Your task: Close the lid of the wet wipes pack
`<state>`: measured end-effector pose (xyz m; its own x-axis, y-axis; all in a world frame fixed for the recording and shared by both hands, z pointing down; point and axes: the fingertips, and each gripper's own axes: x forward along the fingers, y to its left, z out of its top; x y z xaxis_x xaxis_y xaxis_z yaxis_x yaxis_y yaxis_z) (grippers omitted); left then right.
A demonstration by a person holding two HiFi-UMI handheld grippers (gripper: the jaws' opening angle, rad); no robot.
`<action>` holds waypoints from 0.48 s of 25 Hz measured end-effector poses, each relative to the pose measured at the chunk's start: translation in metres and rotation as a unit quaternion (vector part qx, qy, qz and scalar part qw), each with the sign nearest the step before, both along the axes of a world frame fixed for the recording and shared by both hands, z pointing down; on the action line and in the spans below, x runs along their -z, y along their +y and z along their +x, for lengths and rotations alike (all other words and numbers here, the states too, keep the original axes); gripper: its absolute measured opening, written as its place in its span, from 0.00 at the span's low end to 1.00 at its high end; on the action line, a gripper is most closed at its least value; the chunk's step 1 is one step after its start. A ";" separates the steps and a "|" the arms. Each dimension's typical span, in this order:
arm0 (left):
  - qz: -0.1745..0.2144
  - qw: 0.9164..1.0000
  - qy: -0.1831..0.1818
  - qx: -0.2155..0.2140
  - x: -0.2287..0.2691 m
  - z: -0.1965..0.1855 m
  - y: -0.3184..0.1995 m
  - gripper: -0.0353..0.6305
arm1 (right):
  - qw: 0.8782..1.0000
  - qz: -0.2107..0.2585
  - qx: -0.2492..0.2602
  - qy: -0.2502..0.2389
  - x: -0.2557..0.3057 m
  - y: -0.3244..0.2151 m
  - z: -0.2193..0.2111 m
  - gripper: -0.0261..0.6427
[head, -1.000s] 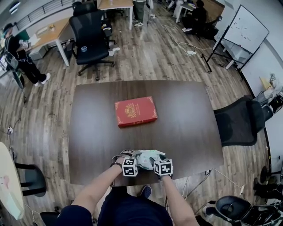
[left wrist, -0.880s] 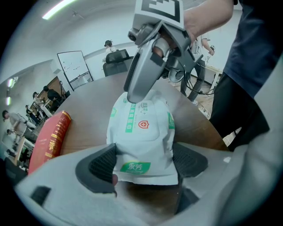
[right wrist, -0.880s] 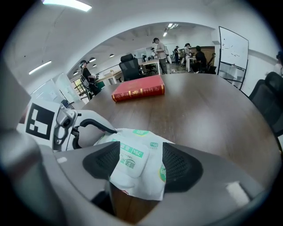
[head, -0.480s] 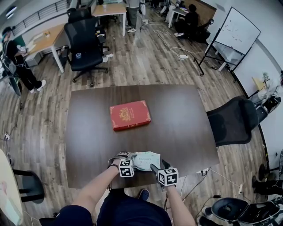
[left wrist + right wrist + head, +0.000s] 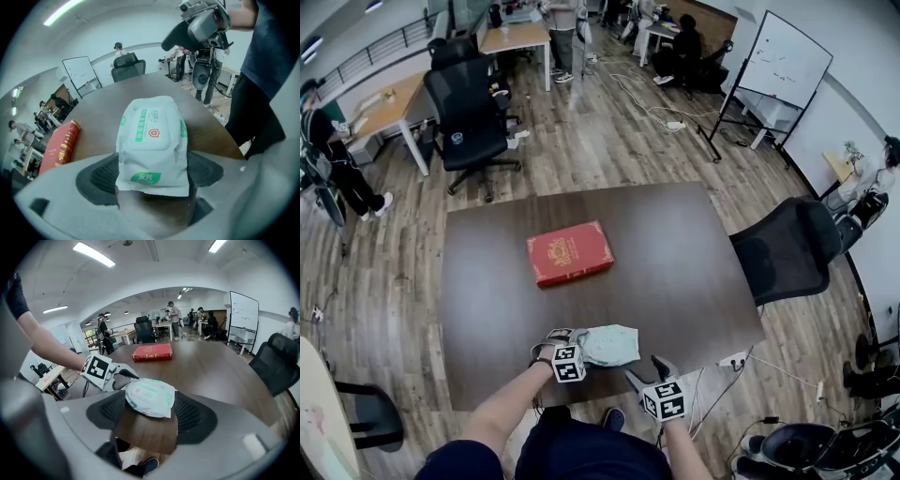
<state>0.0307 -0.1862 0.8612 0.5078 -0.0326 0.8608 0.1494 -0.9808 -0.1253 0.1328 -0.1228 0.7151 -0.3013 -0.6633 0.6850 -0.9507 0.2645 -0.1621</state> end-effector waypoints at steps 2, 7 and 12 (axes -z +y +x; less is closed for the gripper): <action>0.001 1.000 0.017 0.021 0.008 0.000 -0.003 0.74 | 1.000 0.003 0.001 0.006 -0.001 0.006 0.000 0.55; -0.032 0.993 0.087 0.076 0.049 0.004 -0.002 0.78 | 1.000 0.012 -0.013 0.001 -0.002 0.017 0.008 0.55; -0.078 0.975 0.146 0.149 0.092 -0.009 0.001 0.81 | 0.999 0.034 -0.017 -0.004 0.010 0.019 0.010 0.56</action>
<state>0.0221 -0.1850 0.7694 0.7194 -0.0961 0.6880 -0.1641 -0.9859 0.0338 0.1426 -0.1037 0.7053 -0.2836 -0.7174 0.6363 -0.9579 0.2431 -0.1528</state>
